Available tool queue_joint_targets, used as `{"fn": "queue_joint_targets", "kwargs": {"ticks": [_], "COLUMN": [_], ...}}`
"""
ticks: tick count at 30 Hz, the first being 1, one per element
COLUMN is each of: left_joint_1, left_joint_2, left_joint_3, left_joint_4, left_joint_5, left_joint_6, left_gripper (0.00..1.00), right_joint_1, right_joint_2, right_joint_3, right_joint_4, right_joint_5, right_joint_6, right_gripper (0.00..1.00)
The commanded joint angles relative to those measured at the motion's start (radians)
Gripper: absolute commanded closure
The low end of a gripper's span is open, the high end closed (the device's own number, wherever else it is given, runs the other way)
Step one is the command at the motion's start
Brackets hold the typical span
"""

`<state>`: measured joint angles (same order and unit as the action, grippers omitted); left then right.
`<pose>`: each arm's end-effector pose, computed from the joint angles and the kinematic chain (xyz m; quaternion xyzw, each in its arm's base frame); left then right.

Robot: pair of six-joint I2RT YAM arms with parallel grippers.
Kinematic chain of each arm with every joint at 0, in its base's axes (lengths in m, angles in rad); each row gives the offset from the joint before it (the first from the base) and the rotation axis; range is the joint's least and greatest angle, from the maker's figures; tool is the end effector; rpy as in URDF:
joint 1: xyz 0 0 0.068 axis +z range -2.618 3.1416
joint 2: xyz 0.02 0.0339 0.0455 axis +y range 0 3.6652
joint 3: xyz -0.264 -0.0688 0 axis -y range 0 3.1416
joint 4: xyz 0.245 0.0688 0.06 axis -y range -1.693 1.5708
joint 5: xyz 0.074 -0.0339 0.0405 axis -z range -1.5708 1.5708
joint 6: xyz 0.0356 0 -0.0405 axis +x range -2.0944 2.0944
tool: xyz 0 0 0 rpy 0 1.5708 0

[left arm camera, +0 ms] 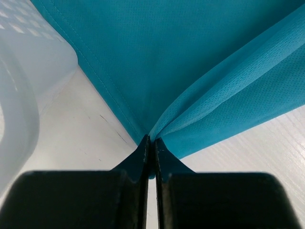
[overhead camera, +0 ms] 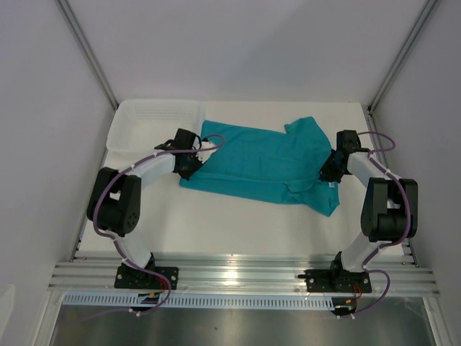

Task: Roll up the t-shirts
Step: Fold the tshirt

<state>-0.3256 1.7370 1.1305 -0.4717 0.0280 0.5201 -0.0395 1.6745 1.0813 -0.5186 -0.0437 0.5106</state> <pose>0.3322 -0.1132 0.1870 0.4011 0.8829 0.0102 0.2440 0.3324 -0.0116 0.1906 0.2596 0.9383 0.0738 0.2162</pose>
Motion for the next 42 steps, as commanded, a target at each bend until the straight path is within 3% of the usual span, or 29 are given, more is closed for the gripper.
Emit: {"fn": "queue_joint_targets", "kwargs": {"ticks": [1,3,6,9,11,15,22,27,32,42], "left_joint_1": [0.011,0.011,0.013,0.014,0.014,0.022,0.03,0.022,0.003,-0.04], "left_joint_2": [0.025,0.032,0.035,0.026,0.013,-0.01,-0.045,-0.137,-0.113,-0.04], "left_joint_3": [0.049,0.042,0.037,0.035,0.044,0.066,0.106,-0.04,-0.106,-0.089], "left_joint_4": [0.022,0.031,0.054,0.091,0.111,0.136,0.035,-0.061,-0.039,-0.008], "left_joint_5": [-0.023,-0.023,-0.062,-0.1,-0.118,-0.151,-0.093,0.053,0.006,-0.011], "left_joint_6": [-0.025,-0.028,-0.037,-0.051,-0.061,-0.071,-0.077,0.041,0.149,0.231], "left_gripper": [0.93,0.88,0.78,0.67,0.58,0.48,0.51,0.5,0.51,0.46], "right_joint_1": [-0.003,-0.003,-0.003,-0.003,-0.003,-0.013,-0.04,-0.04,-0.039,-0.042], "right_joint_2": [0.021,0.033,0.053,0.068,0.074,0.082,-0.008,-0.174,-0.249,-0.211], "right_joint_3": [0.045,0.045,0.055,0.075,0.101,0.16,0.206,0.005,-0.161,-0.228], "right_joint_4": [0.009,0.011,0.005,-0.004,-0.02,-0.06,-0.198,-0.225,-0.183,-0.156], "right_joint_5": [0.001,0.004,0.005,0.025,0.042,0.079,0.119,0.125,0.061,0.085], "right_joint_6": [-0.029,-0.03,-0.034,-0.034,-0.037,-0.04,-0.028,0.037,0.072,0.065], "right_gripper": [1.0,1.0,0.92,0.8,0.66,0.57,0.55,0.56,0.57,0.59]}}
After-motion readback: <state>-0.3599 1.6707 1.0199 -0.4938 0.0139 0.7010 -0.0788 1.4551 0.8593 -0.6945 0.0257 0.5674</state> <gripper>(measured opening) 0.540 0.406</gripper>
